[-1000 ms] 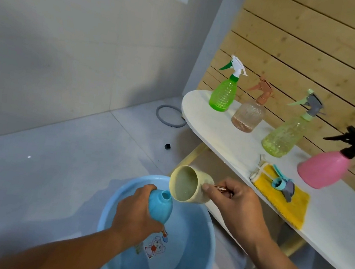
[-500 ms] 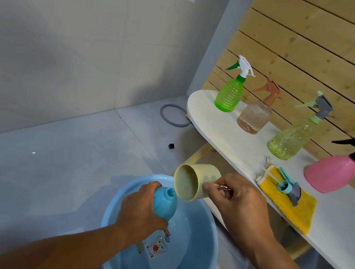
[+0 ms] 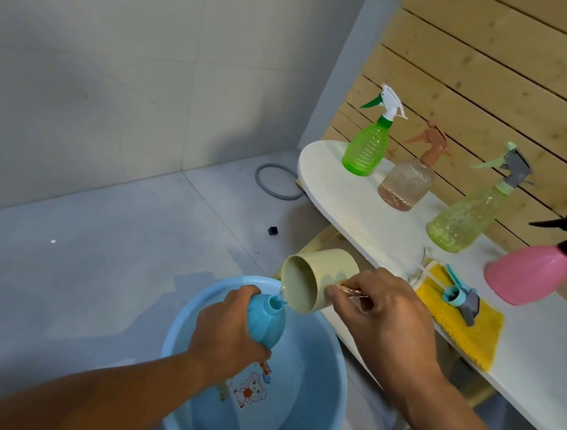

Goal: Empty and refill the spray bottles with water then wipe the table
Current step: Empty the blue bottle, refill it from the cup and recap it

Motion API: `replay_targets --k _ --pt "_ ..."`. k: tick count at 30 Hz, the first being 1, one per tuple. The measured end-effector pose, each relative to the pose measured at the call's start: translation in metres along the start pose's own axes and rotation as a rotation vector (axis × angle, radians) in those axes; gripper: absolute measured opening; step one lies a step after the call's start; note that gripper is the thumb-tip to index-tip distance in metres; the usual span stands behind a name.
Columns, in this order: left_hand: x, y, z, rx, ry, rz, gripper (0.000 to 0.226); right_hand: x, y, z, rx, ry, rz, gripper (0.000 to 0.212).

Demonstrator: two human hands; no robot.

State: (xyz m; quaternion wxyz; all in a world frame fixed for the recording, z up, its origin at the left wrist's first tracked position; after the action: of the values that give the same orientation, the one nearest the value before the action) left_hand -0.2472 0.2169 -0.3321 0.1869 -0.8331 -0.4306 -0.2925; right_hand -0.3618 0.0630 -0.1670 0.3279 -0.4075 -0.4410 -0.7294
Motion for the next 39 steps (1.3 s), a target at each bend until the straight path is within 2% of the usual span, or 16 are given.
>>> replay_targets --k 14,21,23,26,30,32,35,39 --pt "0.0 0.003 -0.003 0.022 -0.006 0.006 0.092 -0.002 -0.008 0.005 0.209 -0.155 -0.066 0.023" --pt "-0.006 0.005 0.004 0.019 -0.02 0.016 0.095 -0.011 -0.013 0.005 0.403 -0.19 -0.156 0.024" --pt "-0.007 0.008 0.007 0.02 -0.024 0.01 0.094 -0.018 -0.011 0.001 0.331 -0.142 -0.119 0.019" --pt "-0.008 0.01 0.013 0.03 -0.044 0.019 0.093 -0.033 -0.007 -0.009 -0.003 0.04 -0.048 0.016" --pt "-0.006 0.013 0.026 0.034 -0.075 0.031 0.091 -0.072 -0.004 -0.044 -0.476 0.488 0.055 0.03" --pt "-0.005 0.016 0.034 0.036 -0.082 0.044 0.091 -0.097 -0.01 -0.064 -0.634 0.531 0.13 0.037" --pt "-0.002 0.02 0.043 0.047 -0.088 0.078 0.094 -0.144 -0.025 -0.086 -0.734 0.514 0.273 0.038" --pt "0.0 0.03 0.053 0.036 -0.073 0.106 0.097 -0.205 -0.044 -0.106 -0.666 0.339 0.483 0.036"
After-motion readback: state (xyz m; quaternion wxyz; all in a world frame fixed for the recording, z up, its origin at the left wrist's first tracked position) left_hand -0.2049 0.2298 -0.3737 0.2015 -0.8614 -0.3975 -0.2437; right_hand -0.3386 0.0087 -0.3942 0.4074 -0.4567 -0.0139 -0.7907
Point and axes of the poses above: each hand's wrist, its own y-axis towards the middle knuckle, its own x-axis out of the back of the hand, z = x × y, the point moved 2 cm from there along y, towards the middle knuckle, and after that the axes turned 3 degrees about y, right-handed, at the moved point
